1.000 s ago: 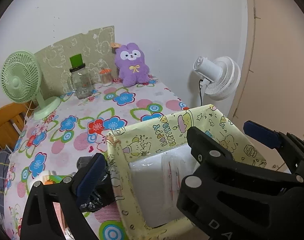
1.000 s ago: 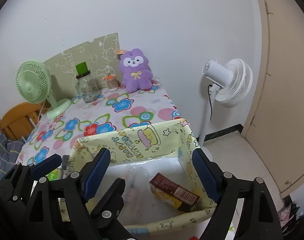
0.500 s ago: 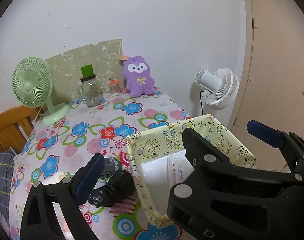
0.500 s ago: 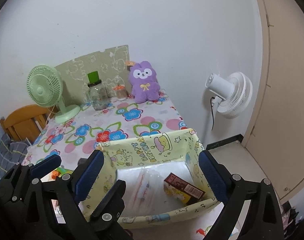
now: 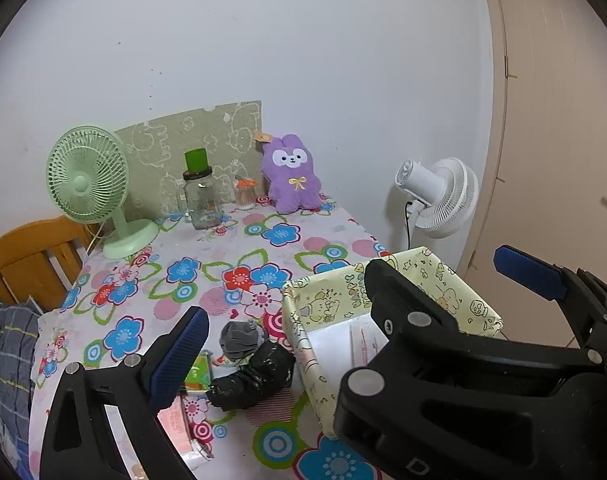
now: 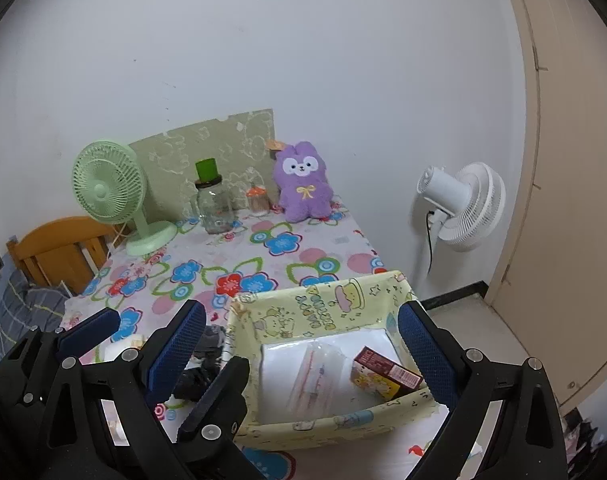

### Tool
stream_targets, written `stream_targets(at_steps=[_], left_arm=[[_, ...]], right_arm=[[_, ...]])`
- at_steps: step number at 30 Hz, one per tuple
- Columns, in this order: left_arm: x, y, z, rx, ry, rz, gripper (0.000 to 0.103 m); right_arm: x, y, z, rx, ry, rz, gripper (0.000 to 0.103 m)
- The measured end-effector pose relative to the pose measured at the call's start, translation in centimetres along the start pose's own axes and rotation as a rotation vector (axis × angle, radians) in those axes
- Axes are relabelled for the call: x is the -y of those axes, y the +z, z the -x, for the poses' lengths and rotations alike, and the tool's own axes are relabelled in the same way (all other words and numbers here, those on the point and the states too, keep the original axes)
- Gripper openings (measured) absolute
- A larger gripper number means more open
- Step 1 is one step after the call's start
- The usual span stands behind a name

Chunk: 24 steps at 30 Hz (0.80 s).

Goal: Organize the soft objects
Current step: 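Raise both open tools out of the gift box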

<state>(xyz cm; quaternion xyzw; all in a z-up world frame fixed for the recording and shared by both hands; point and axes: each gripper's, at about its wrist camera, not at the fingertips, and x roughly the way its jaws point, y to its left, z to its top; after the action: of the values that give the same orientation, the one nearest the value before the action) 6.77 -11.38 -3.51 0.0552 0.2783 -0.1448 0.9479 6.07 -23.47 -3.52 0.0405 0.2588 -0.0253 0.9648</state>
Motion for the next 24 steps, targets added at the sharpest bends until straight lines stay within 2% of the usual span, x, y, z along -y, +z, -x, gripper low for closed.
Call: stream_targets(at_steps=[15, 24], left_arm=[[-2.9, -1.0, 2.3, 0.034, 0.043, -0.001, 0.100], [-4.6, -2.2, 2.7, 0.026, 0.054, 0.002, 0.100]], right_arm=[[-3.6, -0.6, 1.2, 0.010, 0.052, 0.037, 0.098], [-5.5, -1.3, 1.3, 0.013, 0.084, 0.066, 0.098]])
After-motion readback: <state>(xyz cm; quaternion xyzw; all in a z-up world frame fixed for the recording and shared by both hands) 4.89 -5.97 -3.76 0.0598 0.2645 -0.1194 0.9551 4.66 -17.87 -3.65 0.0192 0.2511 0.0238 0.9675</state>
